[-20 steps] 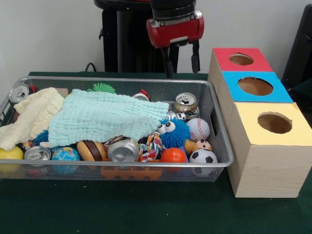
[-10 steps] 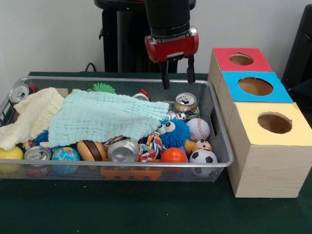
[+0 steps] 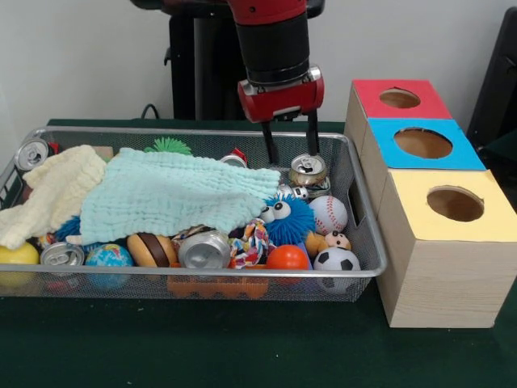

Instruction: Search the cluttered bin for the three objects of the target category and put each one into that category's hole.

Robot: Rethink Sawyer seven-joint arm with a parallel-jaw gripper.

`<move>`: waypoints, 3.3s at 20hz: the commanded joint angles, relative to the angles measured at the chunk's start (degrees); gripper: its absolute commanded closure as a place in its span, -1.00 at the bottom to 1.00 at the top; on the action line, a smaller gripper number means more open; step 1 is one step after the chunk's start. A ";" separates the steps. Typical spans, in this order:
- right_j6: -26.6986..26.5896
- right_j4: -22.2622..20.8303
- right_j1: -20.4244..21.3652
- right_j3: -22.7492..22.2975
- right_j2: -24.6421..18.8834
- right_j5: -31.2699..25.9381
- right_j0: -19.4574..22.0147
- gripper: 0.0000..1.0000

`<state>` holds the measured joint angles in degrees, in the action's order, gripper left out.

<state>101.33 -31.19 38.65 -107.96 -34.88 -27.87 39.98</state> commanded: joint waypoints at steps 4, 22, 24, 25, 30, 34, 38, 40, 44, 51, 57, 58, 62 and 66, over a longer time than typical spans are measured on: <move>-4.00 -3.53 -6.36 10.68 -0.14 2.41 0.94 -1.00; -14.20 -3.34 -13.84 18.78 -5.65 -4.38 4.45 -1.00; -14.34 -4.09 -14.72 19.16 -5.63 -4.10 4.42 -1.00; -14.38 -4.31 -14.97 19.33 -5.56 -4.24 4.30 -1.00; -15.95 -5.97 -16.06 20.45 -5.22 -4.62 3.90 -1.00; -18.79 -6.26 -17.05 21.86 -5.53 -7.57 4.48 -1.00; -20.54 -6.73 -18.07 22.96 -6.36 -9.75 4.93 -1.00; -20.52 -7.05 -18.38 23.14 -6.67 -10.15 4.87 -1.00; -20.38 -7.78 -18.61 23.55 -7.23 -10.79 4.81 -1.00; -21.79 -7.03 -17.52 23.63 -8.22 -14.83 5.39 -1.00; -25.55 -5.42 -15.90 24.52 -10.14 -21.57 7.14 -1.00; -26.26 -5.32 -15.96 24.60 -10.51 -22.22 7.59 -1.00; -27.29 -5.38 -16.10 24.70 -11.42 -23.37 8.58 -1.00; -27.75 -6.39 -16.06 24.89 -11.74 -22.35 9.10 -1.00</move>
<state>92.97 -35.57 22.65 -87.10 -44.35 -45.47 47.69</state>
